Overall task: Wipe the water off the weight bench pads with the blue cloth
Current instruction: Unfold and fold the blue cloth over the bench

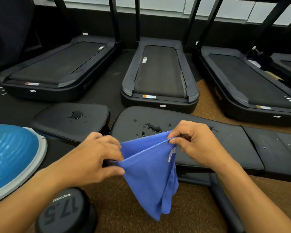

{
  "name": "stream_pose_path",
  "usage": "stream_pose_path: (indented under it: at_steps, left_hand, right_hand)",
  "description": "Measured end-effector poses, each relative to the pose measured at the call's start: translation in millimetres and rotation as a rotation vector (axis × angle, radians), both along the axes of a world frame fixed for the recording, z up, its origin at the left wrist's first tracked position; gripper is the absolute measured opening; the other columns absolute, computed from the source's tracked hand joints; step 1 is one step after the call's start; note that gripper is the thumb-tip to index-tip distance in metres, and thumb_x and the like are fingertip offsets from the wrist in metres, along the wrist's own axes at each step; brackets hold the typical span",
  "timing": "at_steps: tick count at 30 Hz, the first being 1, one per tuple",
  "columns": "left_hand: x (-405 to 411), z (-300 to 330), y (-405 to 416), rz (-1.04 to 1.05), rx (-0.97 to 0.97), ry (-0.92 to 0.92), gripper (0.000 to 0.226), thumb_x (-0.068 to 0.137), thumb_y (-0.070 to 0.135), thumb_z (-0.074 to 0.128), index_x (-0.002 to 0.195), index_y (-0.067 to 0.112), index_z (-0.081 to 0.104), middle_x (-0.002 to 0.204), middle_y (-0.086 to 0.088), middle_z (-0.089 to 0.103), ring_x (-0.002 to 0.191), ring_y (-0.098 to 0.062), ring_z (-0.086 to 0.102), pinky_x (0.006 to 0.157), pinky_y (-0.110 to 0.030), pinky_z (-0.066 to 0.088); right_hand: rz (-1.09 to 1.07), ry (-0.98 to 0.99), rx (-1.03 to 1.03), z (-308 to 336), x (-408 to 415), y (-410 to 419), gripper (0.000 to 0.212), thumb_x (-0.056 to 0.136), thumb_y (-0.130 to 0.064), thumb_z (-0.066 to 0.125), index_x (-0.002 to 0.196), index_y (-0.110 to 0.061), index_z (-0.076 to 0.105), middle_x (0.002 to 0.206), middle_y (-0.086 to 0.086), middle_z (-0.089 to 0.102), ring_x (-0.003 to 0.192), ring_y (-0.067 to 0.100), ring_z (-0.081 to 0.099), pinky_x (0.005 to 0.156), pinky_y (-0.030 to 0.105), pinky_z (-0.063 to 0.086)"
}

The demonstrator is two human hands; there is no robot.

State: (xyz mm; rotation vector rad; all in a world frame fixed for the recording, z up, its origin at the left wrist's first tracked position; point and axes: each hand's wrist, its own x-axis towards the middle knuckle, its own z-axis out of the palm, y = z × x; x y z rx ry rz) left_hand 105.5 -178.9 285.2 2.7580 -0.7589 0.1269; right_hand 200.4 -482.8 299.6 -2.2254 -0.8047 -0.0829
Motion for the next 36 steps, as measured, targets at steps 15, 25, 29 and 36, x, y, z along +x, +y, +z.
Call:
stream_pose_path:
  at_steps: [15,25,29,36]
  left_hand:
    - [4.2,29.6,-2.6,0.303,-0.398,-0.237,0.030,0.081,0.014,0.082,0.106,0.028,0.074,0.092,0.012,0.057,0.081,-0.014,0.060,0.075,-0.029,0.049]
    - [16.4,41.1,13.6,0.364,-0.474,0.313,0.016,0.089,0.017,0.076,0.093,0.031,0.079,0.103,0.014,0.072,0.091,-0.006,0.070,0.084,-0.028,0.053]
    - [25.4,32.6,10.6,0.298,-0.826,0.510,0.016,0.098,0.015,0.061,0.098,0.024,0.075,0.099,0.001,0.076,0.093,-0.016,0.070,0.087,-0.032,0.054]
    - [61.4,12.3,-7.3,0.333,-1.272,0.616,0.033,0.107,0.026,0.043,0.136,0.022,0.059,0.129,-0.008,0.069,0.109,-0.026,0.068,0.081,-0.045,0.057]
  right_hand:
    - [-0.076,0.121,0.131,20.2,0.0,4.6,0.032,0.093,-0.001,0.065,0.102,-0.032,0.067,0.070,0.002,0.067,0.057,0.015,0.064,0.061,0.032,0.055]
    - [-0.092,0.127,0.041,28.0,3.9,14.7,0.013,0.095,-0.014,0.066,0.083,-0.021,0.067,0.076,-0.014,0.068,0.059,0.000,0.055,0.059,0.017,0.040]
    - [-0.085,0.246,0.157,30.2,13.1,24.6,0.012,0.096,-0.020,0.057,0.084,-0.018,0.058,0.079,0.012,0.062,0.067,0.019,0.057,0.067,0.048,0.050]
    - [-0.164,0.444,0.309,30.6,36.8,48.5,0.015,0.101,-0.019,0.045,0.103,-0.005,0.049,0.090,0.008,0.060,0.077,0.028,0.064,0.067,0.052,0.060]
